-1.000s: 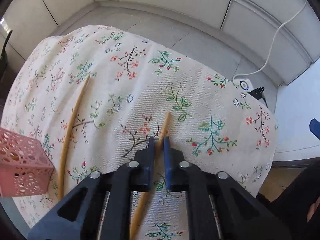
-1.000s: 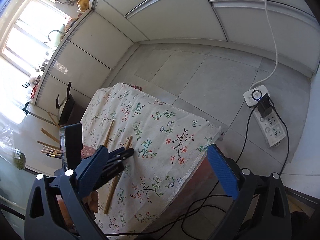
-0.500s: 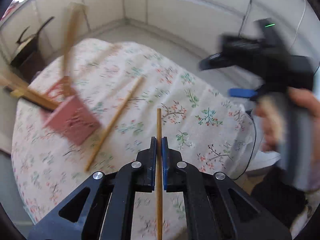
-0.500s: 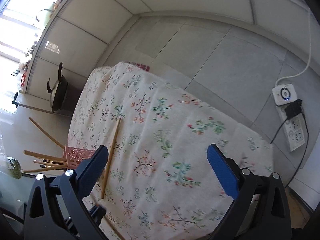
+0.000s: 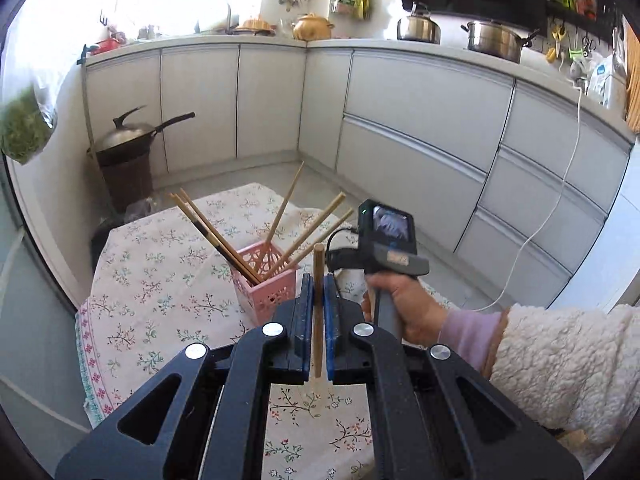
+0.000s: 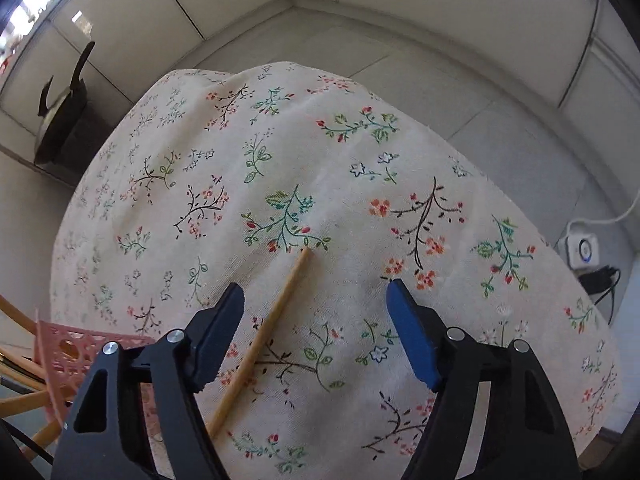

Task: Organize utensils
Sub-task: 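Lift the chopstick with the left tool while the right tool grasps the last wooden chopstick, then open the left tool over the cup while the right tool carries its chopstick there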

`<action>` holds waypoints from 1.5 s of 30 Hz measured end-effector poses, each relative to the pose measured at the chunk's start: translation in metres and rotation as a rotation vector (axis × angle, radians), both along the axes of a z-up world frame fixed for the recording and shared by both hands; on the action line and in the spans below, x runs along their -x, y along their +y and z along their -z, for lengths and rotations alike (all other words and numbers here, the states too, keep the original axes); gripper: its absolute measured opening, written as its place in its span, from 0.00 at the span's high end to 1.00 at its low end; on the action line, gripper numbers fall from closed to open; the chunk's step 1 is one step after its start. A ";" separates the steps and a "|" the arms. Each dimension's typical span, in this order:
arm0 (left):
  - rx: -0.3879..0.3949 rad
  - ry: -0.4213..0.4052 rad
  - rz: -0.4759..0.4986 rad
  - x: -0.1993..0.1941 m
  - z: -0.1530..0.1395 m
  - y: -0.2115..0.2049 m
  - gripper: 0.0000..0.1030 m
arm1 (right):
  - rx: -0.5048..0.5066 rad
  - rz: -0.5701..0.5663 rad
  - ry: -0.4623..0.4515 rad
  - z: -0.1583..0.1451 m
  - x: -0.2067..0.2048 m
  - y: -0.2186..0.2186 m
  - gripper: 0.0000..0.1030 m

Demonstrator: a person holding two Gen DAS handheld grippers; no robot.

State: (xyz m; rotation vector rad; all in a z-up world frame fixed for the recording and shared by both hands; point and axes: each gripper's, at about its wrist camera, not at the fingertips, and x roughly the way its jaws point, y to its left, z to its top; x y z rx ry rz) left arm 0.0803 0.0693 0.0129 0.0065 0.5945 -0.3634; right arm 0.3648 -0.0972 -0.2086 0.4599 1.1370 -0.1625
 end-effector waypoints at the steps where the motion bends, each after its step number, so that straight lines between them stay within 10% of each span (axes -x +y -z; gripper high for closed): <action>1: 0.007 -0.009 0.002 0.002 -0.003 0.002 0.96 | 0.045 -0.011 0.003 0.000 0.001 0.004 0.47; 4: 0.023 -0.041 0.000 0.007 -0.011 0.007 0.96 | 0.102 -0.022 -0.009 0.000 0.011 -0.003 0.79; 10: 0.088 -0.085 -0.051 0.021 -0.023 0.027 0.96 | -0.091 0.004 -0.041 0.005 0.041 -0.056 0.96; 15: 0.114 -0.065 -0.097 0.016 -0.021 0.030 0.96 | -0.166 0.000 -0.127 -0.009 0.082 -0.075 0.96; 28: 0.166 -0.103 -0.199 0.006 -0.045 0.030 0.96 | -0.190 -0.219 -0.547 -0.170 0.208 -0.056 0.96; 45: 0.127 -0.190 -0.310 -0.106 -0.085 0.014 0.96 | -0.234 -0.280 -0.644 -0.257 0.208 -0.054 0.96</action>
